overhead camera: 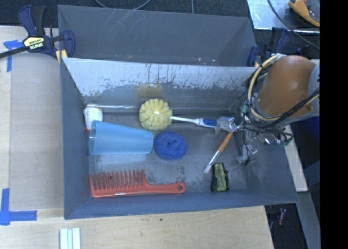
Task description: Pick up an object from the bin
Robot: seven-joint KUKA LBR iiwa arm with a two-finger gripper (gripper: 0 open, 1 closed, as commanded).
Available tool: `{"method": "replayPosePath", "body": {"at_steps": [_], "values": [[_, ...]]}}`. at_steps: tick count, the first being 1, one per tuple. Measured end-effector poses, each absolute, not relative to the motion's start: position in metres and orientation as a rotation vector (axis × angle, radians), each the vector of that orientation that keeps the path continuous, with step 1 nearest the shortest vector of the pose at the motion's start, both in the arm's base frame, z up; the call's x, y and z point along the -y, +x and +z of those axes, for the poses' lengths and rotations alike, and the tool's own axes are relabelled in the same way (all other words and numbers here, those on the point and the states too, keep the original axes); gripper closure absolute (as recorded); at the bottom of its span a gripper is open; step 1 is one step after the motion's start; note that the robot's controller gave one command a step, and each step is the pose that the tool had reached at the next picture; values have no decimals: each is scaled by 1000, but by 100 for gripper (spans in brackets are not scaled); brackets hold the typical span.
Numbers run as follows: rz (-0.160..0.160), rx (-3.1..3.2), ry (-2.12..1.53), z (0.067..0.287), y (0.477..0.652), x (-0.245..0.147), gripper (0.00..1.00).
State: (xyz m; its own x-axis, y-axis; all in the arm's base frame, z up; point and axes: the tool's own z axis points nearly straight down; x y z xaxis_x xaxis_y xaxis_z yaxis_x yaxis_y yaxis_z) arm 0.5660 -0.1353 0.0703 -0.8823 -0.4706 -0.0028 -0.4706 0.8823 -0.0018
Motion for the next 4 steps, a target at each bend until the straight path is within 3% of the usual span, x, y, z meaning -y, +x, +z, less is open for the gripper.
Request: {"method": "replayPosePath", "body": {"at_steps": [1,2,3,4], "values": [[-7,-3045,-736,151,554,136,0],[8,-2777,-1477,99,522,113,0],[-8,-2732,-1526,71,557,121,0],[-4,-2024,-2398,71,536,78,100]]}}
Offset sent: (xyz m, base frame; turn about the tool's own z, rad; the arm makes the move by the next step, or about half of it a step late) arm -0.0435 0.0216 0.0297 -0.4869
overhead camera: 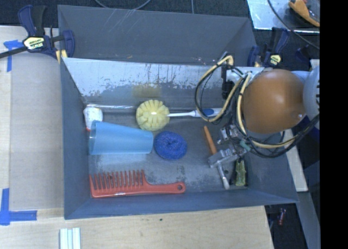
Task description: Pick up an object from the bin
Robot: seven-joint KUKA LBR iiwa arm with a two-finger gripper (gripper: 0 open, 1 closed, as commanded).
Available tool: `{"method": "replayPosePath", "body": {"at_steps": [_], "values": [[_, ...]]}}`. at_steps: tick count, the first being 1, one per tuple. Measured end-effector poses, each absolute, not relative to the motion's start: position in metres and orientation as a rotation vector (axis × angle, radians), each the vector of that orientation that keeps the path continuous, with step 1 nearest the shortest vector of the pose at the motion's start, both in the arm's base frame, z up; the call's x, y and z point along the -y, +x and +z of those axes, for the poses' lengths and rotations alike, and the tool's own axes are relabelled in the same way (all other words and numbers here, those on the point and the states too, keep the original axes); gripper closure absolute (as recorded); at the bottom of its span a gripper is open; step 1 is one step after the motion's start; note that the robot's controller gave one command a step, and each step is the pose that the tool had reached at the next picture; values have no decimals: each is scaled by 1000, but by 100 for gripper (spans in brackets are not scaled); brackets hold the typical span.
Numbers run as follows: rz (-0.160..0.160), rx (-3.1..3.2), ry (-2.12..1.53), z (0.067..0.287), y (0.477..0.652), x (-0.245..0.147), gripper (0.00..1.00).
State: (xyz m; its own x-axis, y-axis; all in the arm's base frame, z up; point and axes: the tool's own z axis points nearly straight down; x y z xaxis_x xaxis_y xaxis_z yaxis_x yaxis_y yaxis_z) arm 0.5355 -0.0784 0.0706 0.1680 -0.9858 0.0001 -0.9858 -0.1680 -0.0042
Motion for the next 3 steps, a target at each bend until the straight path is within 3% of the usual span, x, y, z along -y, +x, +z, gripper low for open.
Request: {"method": "replayPosePath", "body": {"at_steps": [1,2,3], "values": [[-3,-2028,-2395,71,536,79,100],[6,-2029,-2396,94,533,78,100],[10,-2029,-2396,138,533,77,100]]}}
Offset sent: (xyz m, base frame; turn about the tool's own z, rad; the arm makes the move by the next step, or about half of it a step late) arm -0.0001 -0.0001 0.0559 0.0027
